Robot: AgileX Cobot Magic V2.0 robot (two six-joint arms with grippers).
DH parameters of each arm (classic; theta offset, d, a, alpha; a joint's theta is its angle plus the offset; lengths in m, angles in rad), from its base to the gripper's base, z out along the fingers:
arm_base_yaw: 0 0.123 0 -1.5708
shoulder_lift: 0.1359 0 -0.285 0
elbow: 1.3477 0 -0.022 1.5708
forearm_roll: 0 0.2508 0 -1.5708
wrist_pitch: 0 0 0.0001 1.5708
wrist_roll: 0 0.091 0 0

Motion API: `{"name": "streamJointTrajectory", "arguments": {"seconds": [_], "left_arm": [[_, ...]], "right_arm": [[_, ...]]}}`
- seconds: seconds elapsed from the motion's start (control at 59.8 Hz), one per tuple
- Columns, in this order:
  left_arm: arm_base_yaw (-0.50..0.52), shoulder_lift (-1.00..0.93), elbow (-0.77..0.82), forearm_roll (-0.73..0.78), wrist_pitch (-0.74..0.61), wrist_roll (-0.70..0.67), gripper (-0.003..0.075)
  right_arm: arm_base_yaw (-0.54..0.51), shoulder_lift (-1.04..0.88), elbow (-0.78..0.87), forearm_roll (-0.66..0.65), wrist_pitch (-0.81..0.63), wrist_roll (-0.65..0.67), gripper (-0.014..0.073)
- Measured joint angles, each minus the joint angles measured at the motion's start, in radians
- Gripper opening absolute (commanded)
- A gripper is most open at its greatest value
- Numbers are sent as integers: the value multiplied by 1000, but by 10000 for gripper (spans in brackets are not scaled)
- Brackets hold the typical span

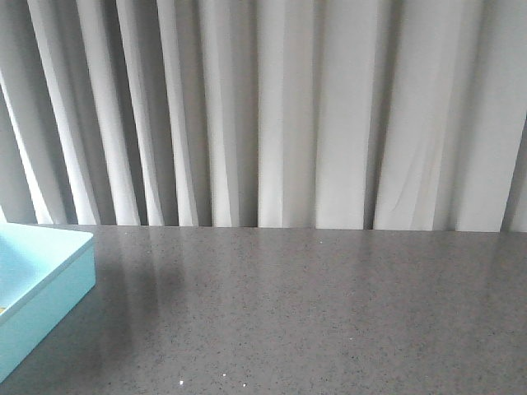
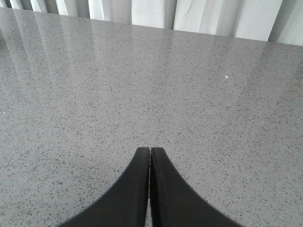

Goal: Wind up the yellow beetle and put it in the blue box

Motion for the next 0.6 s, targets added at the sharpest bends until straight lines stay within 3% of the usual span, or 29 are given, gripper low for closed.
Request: {"name": "streamJointTrajectory", "arguments": {"seconds": [0.385,0.602], "left_arm": [[0,0,0,0,0,0,-6],[0,0,0,0,0,0,-6]], "right_arm": [[0,-159,27,3,-11,0,-1],[76,-317,283,8,-98,0,-1]]}}
